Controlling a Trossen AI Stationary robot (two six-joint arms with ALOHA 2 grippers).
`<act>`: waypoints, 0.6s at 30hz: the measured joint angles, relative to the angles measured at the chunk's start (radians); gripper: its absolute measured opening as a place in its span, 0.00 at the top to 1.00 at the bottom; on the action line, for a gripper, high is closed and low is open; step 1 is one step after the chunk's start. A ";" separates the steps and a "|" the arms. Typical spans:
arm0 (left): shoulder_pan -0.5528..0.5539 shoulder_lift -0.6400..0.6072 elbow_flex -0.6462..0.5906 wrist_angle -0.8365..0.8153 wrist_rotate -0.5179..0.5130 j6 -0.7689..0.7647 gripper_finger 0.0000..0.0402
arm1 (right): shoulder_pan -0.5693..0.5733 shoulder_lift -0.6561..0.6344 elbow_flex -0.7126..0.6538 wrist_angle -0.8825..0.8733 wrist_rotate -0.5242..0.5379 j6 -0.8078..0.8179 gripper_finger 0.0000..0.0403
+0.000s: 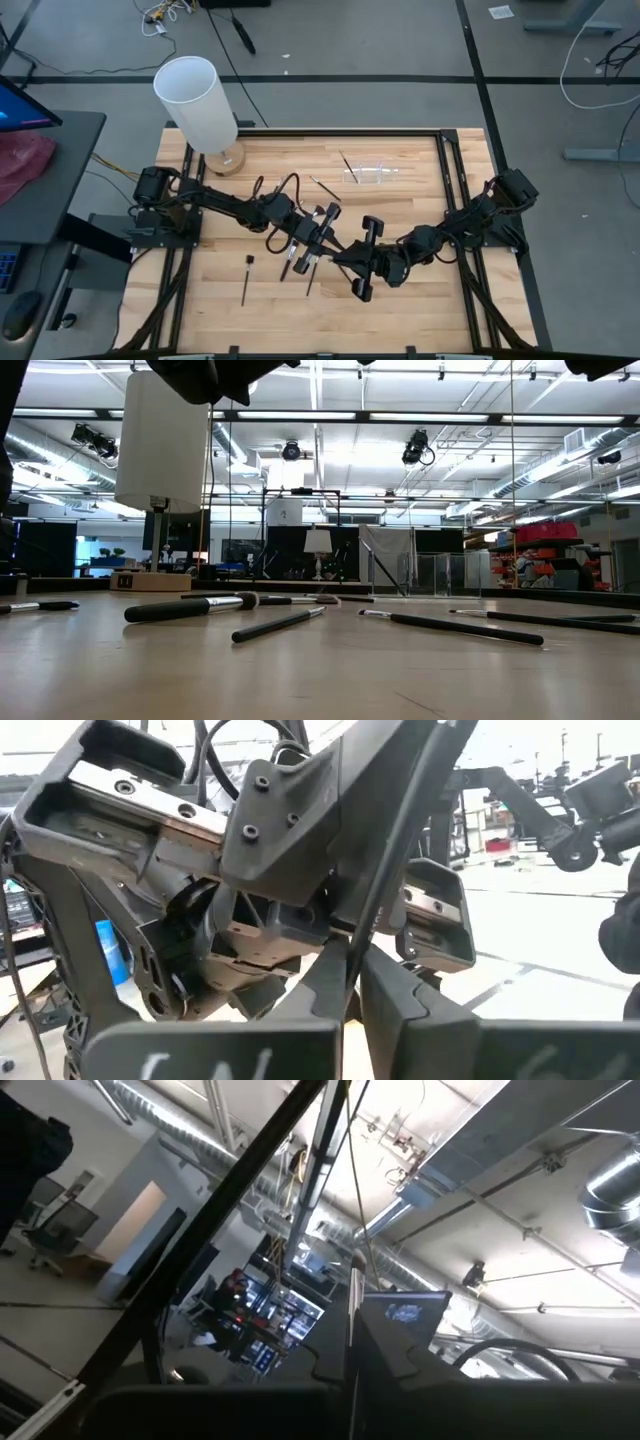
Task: Put items in baskets/containers
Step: Put the black eyeshadow brush into the transparent organizer
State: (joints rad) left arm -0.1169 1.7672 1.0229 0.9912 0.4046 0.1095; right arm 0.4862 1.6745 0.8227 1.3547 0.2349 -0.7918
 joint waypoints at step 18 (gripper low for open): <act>0.001 -0.064 0.000 -0.401 -0.303 0.002 0.97 | 0.165 -0.059 -0.001 -0.217 0.725 0.149 0.71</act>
State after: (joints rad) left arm -0.1160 1.7029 1.0229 0.5901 0.1019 0.1110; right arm 0.6509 1.6156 0.8215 1.1379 0.9598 -0.6427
